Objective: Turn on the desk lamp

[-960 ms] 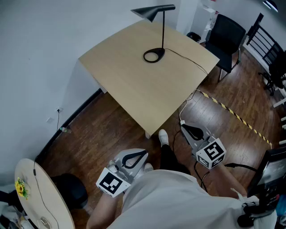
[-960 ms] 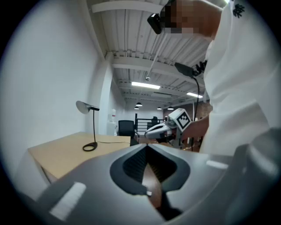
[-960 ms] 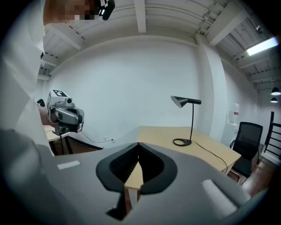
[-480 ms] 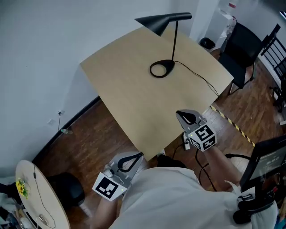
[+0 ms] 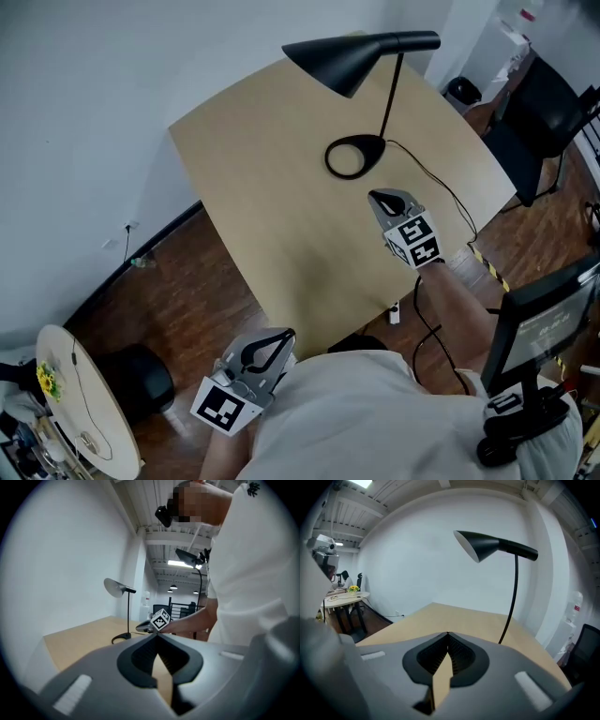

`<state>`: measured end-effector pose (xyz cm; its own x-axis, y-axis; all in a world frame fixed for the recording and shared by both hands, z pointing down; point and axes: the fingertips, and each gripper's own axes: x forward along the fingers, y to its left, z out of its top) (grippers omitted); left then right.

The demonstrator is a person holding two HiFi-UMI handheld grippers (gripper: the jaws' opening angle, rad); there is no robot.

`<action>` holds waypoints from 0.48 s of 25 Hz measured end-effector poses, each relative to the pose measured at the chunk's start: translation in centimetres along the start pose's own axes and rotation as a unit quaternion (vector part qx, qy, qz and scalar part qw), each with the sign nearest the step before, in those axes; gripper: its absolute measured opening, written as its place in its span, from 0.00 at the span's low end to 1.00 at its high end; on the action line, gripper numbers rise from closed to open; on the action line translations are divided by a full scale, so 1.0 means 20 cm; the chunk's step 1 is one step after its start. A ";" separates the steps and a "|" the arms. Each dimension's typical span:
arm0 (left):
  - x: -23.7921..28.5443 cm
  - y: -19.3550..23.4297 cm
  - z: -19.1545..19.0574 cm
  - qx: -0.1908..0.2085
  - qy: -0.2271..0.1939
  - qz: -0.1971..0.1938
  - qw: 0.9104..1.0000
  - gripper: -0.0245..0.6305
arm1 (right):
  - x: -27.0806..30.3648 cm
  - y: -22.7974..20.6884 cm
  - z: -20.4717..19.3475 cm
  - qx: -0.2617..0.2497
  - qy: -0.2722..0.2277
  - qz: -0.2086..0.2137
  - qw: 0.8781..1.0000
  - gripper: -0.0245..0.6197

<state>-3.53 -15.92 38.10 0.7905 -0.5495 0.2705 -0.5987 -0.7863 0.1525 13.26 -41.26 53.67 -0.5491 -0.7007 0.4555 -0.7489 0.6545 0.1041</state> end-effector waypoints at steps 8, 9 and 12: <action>0.10 0.09 0.01 -0.028 0.015 0.017 0.999 0.06 | 0.37 -0.37 -0.12 -0.001 0.037 -0.021 0.999 0.04; 0.12 0.10 0.01 -0.030 0.016 0.017 0.999 0.06 | 0.41 -0.41 -0.16 0.000 0.043 -0.025 0.999 0.04; 0.14 0.13 -0.01 -0.037 0.020 0.024 0.999 0.06 | 0.51 -0.53 -0.25 0.003 0.059 -0.035 0.998 0.04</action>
<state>-2.89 -19.56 39.46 0.7558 -0.5726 0.3175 -0.6447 -0.7355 0.2082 17.38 -53.92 61.64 -0.4485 -0.7059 0.5482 -0.7857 0.6038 0.1347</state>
